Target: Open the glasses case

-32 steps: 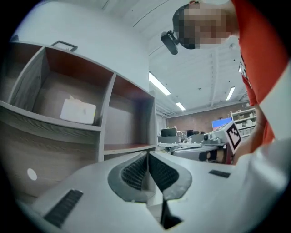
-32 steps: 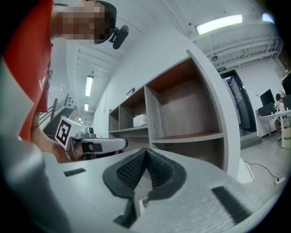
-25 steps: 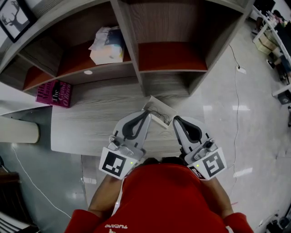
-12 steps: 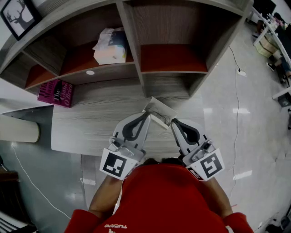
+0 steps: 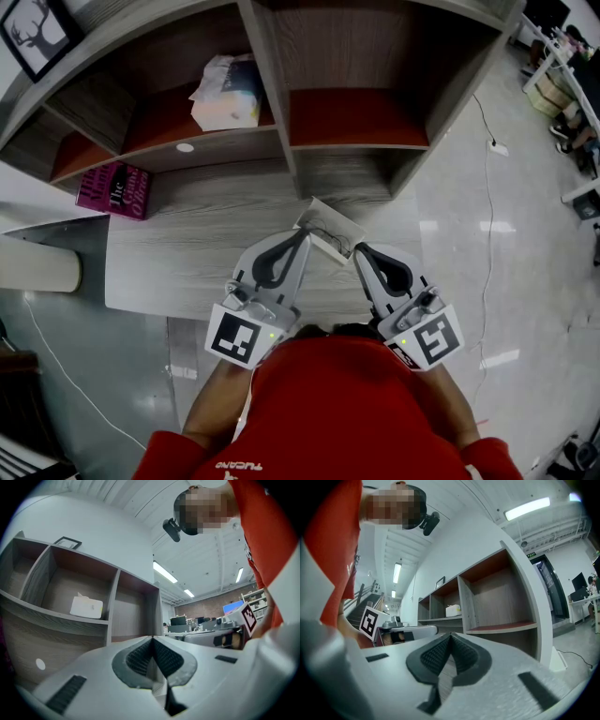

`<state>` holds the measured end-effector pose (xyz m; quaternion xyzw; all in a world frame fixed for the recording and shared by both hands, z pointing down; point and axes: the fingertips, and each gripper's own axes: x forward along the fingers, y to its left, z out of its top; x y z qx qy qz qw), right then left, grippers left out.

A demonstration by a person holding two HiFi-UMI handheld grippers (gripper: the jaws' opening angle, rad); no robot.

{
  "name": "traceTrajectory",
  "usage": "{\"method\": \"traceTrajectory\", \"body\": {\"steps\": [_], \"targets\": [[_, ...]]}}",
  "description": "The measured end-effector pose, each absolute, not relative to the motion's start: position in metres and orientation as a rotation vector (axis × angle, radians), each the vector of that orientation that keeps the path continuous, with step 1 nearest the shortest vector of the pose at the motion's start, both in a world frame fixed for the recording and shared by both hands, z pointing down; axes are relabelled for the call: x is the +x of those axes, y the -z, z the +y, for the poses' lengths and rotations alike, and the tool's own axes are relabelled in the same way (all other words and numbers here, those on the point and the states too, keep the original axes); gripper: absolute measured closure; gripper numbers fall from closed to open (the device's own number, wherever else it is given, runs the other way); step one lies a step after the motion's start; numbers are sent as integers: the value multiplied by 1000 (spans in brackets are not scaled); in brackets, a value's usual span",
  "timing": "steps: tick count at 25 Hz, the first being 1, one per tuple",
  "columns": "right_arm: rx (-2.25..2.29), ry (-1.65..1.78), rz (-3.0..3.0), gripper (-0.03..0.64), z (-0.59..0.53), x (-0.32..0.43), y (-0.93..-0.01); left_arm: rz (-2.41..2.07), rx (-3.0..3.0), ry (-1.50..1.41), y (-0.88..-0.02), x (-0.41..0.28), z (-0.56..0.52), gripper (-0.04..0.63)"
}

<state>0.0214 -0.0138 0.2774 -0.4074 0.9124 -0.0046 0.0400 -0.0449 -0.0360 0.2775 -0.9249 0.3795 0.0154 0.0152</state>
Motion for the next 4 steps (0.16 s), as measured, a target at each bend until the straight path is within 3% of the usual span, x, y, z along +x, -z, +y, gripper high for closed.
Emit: {"method": "traceTrajectory", "body": {"steps": [4], "targets": [[-1253, 24, 2799, 614, -15, 23, -281, 1185, -2878, -49, -278, -44, -38, 586]]}}
